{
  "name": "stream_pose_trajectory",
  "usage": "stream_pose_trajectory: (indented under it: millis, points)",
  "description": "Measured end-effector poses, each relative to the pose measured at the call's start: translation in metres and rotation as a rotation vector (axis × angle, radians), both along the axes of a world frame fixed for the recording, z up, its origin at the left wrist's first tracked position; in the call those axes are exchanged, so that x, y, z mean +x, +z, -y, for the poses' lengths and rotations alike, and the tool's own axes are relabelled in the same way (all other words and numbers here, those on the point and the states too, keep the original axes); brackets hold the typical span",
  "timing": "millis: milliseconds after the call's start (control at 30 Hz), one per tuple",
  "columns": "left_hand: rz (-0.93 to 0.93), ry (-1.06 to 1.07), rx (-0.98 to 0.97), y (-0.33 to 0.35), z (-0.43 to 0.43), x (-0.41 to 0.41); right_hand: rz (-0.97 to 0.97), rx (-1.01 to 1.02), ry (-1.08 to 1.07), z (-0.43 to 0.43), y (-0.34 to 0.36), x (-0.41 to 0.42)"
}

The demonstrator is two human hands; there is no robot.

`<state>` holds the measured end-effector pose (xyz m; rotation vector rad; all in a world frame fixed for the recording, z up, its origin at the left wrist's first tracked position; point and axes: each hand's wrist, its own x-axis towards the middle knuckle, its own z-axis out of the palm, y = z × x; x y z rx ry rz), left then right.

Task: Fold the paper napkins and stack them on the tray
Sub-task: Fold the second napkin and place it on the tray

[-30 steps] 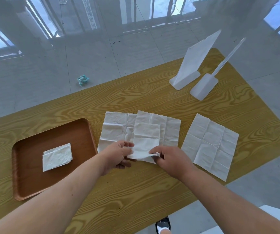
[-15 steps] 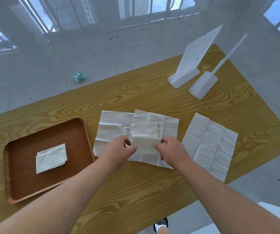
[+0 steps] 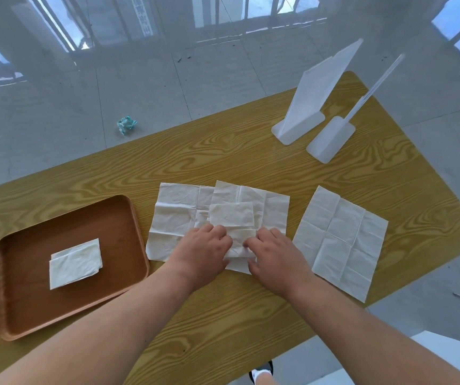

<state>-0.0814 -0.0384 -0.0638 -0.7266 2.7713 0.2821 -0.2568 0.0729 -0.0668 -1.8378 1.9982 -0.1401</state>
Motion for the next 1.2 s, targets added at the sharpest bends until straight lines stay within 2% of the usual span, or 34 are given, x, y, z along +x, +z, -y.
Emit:
stream_pose_trajectory:
  millis: [200, 367, 600, 733, 900, 1000, 1100, 1200]
  points:
    - [-0.045, 0.032, -0.006, 0.003, 0.0, -0.002, -0.006, 0.012, 0.004, 0.004, 0.005, -0.001]
    - [-0.17, 0.165, 0.146, 0.014, 0.006, 0.004, -0.036, -0.005, -0.008, 0.01, 0.012, -0.007]
    - [-0.1, 0.303, 0.362, 0.019, 0.024, 0.019, 0.133, 0.036, -0.068, 0.03, 0.024, -0.015]
    - [-0.186, 0.499, 0.376, 0.02, 0.038, 0.017, 0.227, 0.063, -0.152, 0.046, 0.025, -0.019]
    - [-0.235, 0.805, 0.406, 0.014, 0.042, 0.012, 0.199, -0.109, -0.41, 0.055, 0.022, -0.013]
    - [-0.189, 0.889, 0.375, 0.009, 0.041, 0.01, 0.132, -0.132, -0.303, 0.048, 0.019, -0.006]
    - [-0.117, 0.883, 0.409, 0.006, 0.041, 0.006, 0.126, -0.036, -0.15, 0.039, 0.012, 0.0]
    - [-0.124, 0.926, 0.492, 0.004, 0.043, 0.002, 0.139, 0.053, -0.126, 0.035, 0.005, 0.004]
